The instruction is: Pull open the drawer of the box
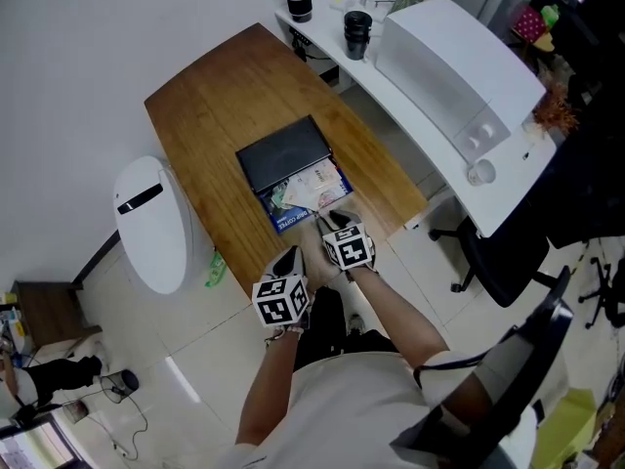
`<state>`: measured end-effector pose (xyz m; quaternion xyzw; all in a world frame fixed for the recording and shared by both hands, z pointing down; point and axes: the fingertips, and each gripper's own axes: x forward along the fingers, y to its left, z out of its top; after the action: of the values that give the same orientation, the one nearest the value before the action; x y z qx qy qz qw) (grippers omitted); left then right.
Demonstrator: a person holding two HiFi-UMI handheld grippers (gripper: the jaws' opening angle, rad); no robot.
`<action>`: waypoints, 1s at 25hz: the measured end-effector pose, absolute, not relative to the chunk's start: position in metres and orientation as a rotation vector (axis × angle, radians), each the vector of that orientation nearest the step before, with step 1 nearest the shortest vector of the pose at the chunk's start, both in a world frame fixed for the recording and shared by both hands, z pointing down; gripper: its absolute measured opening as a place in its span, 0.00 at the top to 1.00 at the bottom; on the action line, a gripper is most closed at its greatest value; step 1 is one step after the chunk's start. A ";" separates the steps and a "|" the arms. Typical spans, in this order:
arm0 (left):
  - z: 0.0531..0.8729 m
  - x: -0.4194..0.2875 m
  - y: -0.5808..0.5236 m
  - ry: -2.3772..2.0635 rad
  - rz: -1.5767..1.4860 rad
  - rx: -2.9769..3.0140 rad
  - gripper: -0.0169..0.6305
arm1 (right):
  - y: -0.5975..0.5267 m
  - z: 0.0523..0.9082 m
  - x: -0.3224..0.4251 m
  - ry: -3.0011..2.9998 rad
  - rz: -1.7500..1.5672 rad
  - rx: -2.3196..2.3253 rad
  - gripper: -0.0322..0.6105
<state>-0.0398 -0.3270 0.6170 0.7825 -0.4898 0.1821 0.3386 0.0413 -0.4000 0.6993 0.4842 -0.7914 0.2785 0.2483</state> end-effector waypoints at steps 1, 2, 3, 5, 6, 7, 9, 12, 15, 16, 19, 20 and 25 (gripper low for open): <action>0.613 -0.040 -0.323 -1.283 0.467 2.043 0.97 | -0.397 0.691 0.044 -2.173 0.749 1.327 0.80; 0.608 -0.040 -0.319 -1.290 0.459 2.049 0.97 | -0.392 0.681 0.047 -2.193 0.742 1.333 0.80; 0.603 -0.039 -0.315 -1.299 0.448 2.056 0.97 | -0.387 0.671 0.049 -2.214 0.736 1.337 0.81; 0.591 -0.039 -0.306 -1.319 0.419 2.072 0.97 | -0.375 0.650 0.053 -2.254 0.723 1.355 0.94; 0.584 -0.039 -0.300 -1.329 0.402 2.081 0.97 | -0.369 0.639 0.055 -2.273 0.716 1.367 0.97; 0.577 -0.038 -0.294 -1.336 0.387 2.092 0.97 | -0.362 0.628 0.057 -2.291 0.709 1.377 0.97; 0.563 -0.037 -0.279 -1.346 0.363 2.114 0.97 | -0.346 0.606 0.058 -2.328 0.694 1.389 0.97; 0.542 -0.035 -0.256 -1.366 0.318 2.142 0.97 | -0.318 0.573 0.060 -2.380 0.662 1.383 0.97; 0.524 -0.031 -0.232 -1.386 0.272 2.170 0.97 | -0.286 0.549 0.065 -2.413 0.634 1.360 0.97; 0.519 -0.030 -0.226 -1.392 0.263 2.183 0.97 | -0.276 0.542 0.067 -2.424 0.640 1.359 0.97; 0.504 -0.030 -0.207 -1.404 0.233 2.217 0.97 | -0.246 0.522 0.076 -2.471 0.693 1.380 0.97; 0.500 -0.031 -0.201 -1.405 0.227 2.224 0.97 | -0.237 0.515 0.078 -2.486 0.707 1.390 0.97; 0.483 -0.039 -0.178 -1.380 0.229 2.255 0.97 | -0.201 0.484 0.080 -2.528 0.703 1.456 0.97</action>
<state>-0.0392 -0.1783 0.4834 0.8246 -0.5045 0.0839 0.2417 0.0798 -0.2007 0.4839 0.4840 -0.8403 0.2338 0.0703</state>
